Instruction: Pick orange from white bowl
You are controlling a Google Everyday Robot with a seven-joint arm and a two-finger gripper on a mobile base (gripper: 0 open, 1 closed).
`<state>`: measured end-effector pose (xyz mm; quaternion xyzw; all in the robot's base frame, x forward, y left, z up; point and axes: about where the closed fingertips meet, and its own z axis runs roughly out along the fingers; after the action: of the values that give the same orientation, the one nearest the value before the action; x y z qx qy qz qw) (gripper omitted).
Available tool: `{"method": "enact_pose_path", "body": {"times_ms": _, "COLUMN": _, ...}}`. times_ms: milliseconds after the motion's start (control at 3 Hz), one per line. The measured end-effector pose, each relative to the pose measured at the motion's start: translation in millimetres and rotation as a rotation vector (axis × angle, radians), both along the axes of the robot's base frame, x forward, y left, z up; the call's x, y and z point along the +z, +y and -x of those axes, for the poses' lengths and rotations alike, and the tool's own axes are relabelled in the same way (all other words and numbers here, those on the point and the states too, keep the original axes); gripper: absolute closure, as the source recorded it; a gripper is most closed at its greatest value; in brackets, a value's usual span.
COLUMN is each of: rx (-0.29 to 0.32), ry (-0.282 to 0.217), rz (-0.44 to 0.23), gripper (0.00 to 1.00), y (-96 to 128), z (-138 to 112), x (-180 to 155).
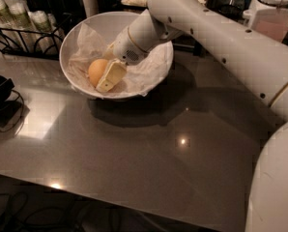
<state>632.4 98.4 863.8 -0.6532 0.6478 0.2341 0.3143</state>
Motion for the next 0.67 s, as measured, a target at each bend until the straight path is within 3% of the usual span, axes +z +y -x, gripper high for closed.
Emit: {"method": "enact_pose_path", "body": {"times_ms": 667, "rx": 0.023, "ry": 0.032, "rz": -0.001, "gripper": 0.25, "y": 9.2, "z": 0.1, "x": -12.3}}
